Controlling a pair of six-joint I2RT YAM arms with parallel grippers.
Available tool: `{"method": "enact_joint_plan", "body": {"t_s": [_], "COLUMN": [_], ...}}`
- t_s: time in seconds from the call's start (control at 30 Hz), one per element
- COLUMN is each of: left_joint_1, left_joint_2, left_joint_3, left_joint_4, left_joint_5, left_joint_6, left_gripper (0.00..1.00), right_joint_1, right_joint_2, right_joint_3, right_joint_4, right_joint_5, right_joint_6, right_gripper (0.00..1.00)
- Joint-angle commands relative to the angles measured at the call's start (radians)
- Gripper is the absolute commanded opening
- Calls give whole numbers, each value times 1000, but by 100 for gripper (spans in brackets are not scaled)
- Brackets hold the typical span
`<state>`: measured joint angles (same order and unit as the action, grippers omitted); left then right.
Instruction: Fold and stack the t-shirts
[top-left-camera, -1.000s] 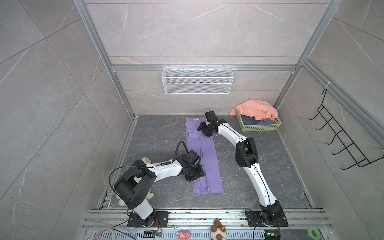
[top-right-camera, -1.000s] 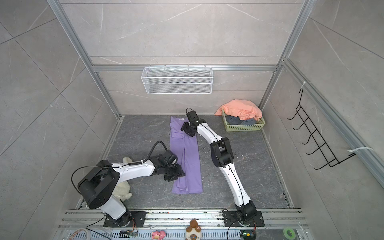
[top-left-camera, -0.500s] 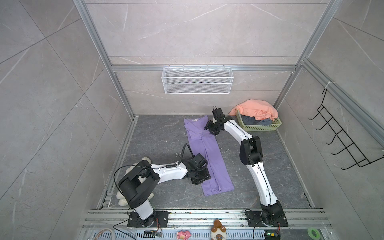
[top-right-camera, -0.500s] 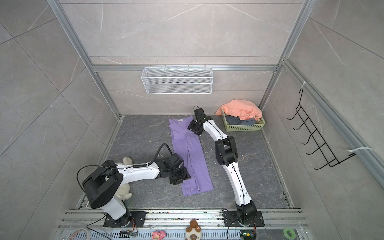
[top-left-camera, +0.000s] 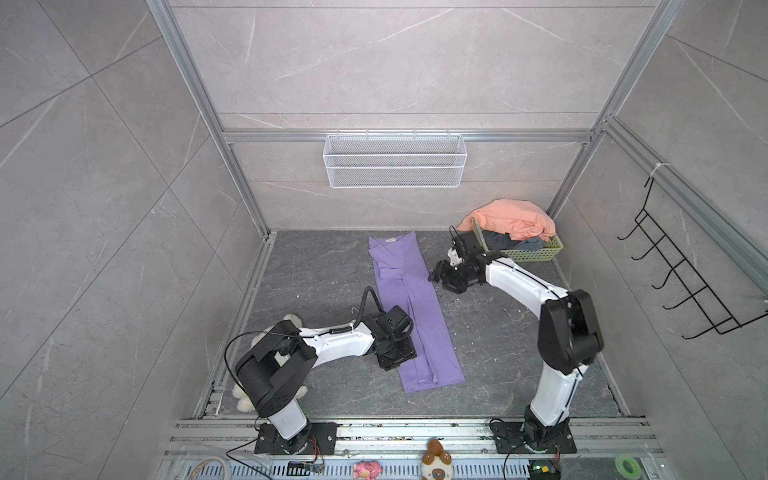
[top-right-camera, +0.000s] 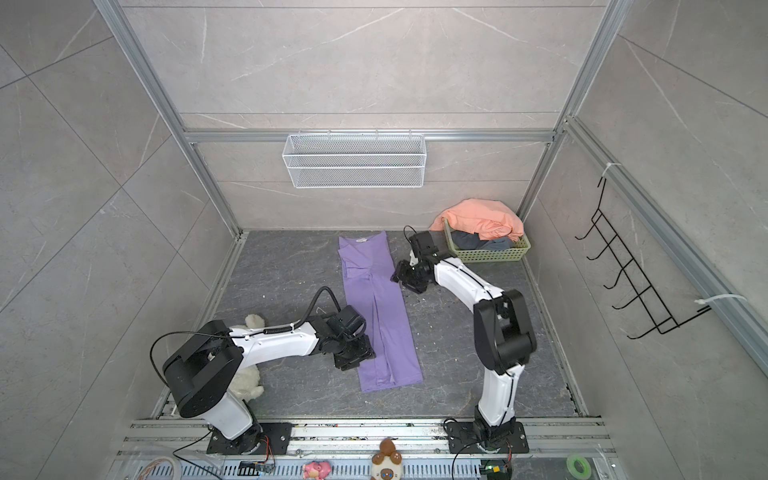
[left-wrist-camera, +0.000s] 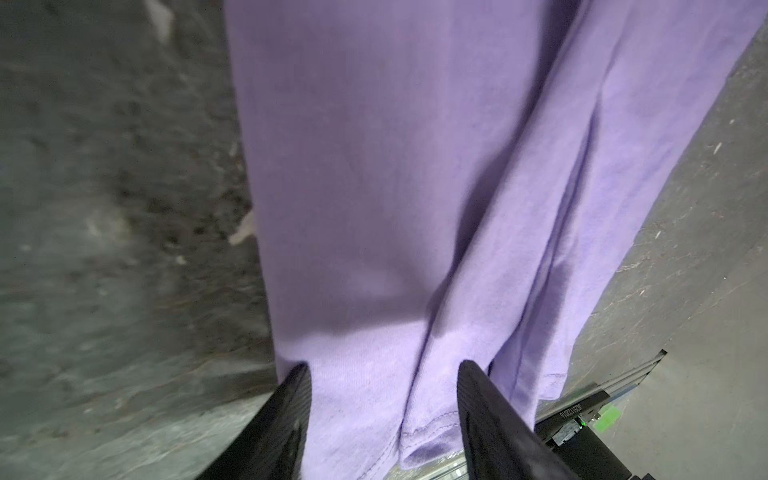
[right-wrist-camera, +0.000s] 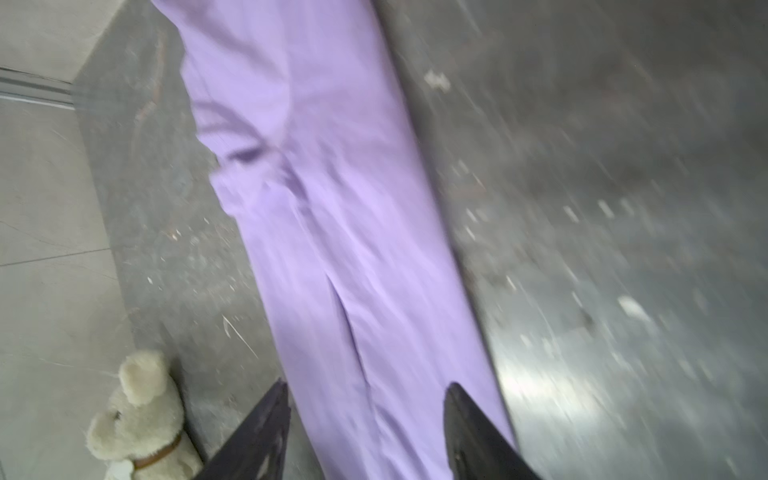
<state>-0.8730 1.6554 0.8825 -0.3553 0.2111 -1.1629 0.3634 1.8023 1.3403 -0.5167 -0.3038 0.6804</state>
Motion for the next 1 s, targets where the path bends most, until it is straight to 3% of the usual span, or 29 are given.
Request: {"method": "enact_joint_plan", "body": {"t_s": [0.0,0.2,0.37,0.57,0.7,0.97], "left_joint_1": [46,103,129,129,129,131], "left_joint_2": [56,39,0,-183,-302,-495], "left_joint_3": [-80,-51,-23,-4,-53,-256], "left_joint_4": [-315,-401,-461,-383,-381,-362], "left_joint_5": [-137,-172,-206,-102,-55,7], "left_joint_6": [58,149,197,287,261,177], "left_gripper": [60,60,60,62,66,65], "right_joint_1": [11,67,126,156,181,263], "right_joint_2": [-107,-229,-291,-370,-395,-366], "right_joint_3": [-208,-432,-502,-586,-623,-671], "right_joint_4": [62,91,92,57,62,173], "right_joint_5": [-3,6,-20,-109,-148,-215], "right_joint_6": [38,102,134,122,130,212], "right_gripper": [60,60,60,61,62,62]}}
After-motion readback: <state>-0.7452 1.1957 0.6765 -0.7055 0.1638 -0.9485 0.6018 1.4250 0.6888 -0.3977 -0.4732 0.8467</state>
